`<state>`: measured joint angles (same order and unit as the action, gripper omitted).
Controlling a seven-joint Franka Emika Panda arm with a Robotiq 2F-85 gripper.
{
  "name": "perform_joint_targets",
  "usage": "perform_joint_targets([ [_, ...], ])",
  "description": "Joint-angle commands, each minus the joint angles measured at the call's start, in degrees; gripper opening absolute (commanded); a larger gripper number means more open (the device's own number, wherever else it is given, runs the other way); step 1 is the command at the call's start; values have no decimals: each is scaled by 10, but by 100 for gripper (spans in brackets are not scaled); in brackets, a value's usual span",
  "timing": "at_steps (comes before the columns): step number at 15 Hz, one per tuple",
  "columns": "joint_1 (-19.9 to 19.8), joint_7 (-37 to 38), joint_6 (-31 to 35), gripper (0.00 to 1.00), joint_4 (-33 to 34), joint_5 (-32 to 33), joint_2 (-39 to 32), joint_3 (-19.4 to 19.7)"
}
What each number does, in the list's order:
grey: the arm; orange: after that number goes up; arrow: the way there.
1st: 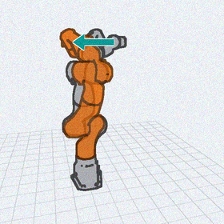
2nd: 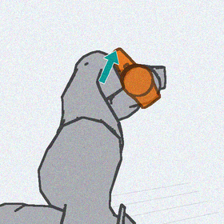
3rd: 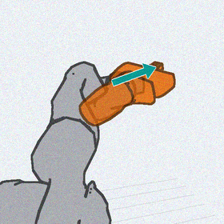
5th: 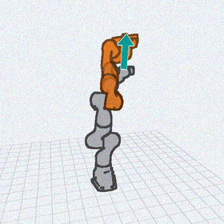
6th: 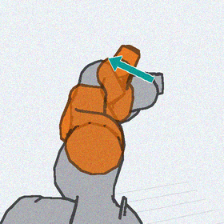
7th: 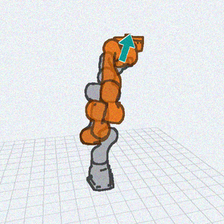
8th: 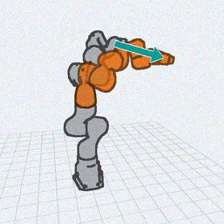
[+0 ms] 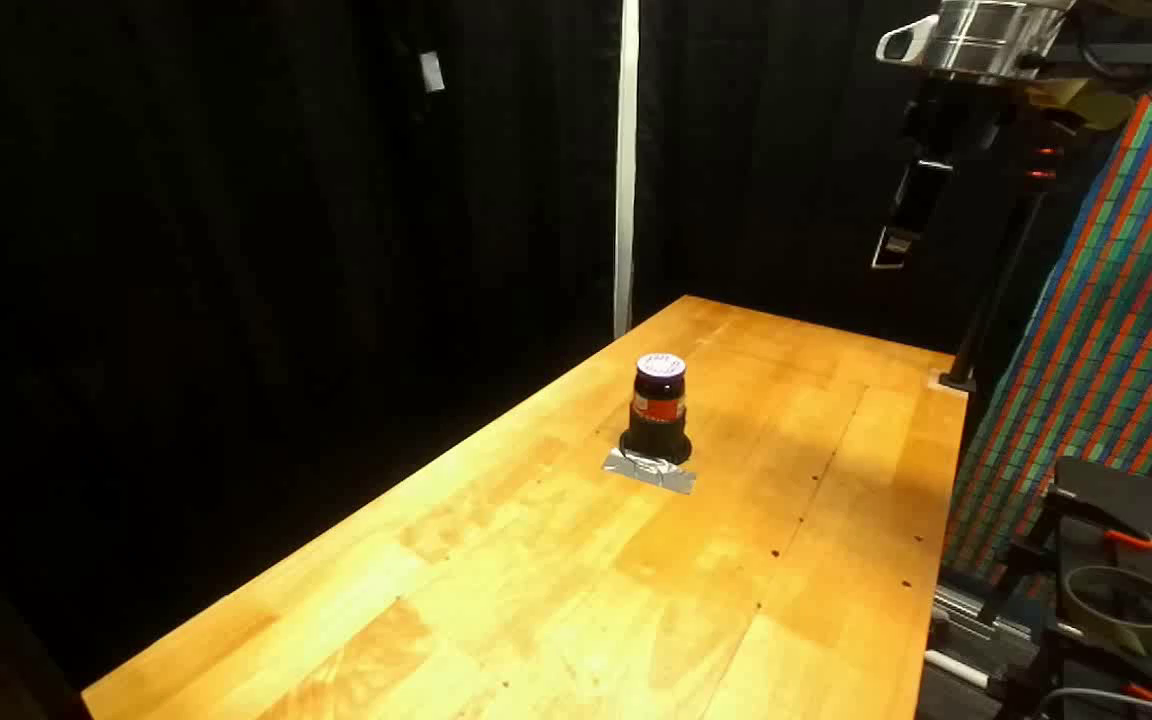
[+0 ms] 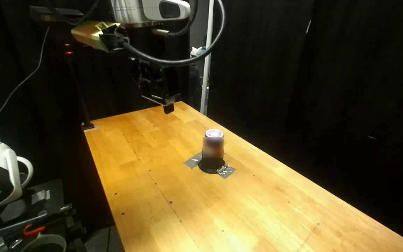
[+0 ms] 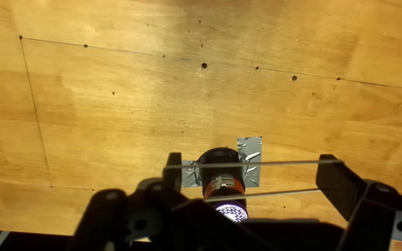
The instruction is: Put the rubber band on the jar.
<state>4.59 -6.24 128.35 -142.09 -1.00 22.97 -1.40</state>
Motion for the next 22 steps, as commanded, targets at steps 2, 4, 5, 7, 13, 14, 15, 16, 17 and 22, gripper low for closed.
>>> perform_joint_targets([
  [2,-1,0,-1,100,5,0,0,-1],
  [4,-1,0,-2,100,7,0,1,-1],
  [5,-1,0,-2,100,7,0,1,-1],
  [7,1,-5,4,100,12,-4,-9,1],
  [13,8,-29,61,100,106,-46,-163,7],
  [14,5,-27,73,100,130,-51,-196,4],
  [15,4,-33,80,100,157,-57,-231,3],
  [16,2,-36,87,100,189,-66,-268,1],
  [17,-1,-43,90,100,218,-77,-299,-2],
  [22,-18,-60,81,100,383,-106,-455,-24],
])
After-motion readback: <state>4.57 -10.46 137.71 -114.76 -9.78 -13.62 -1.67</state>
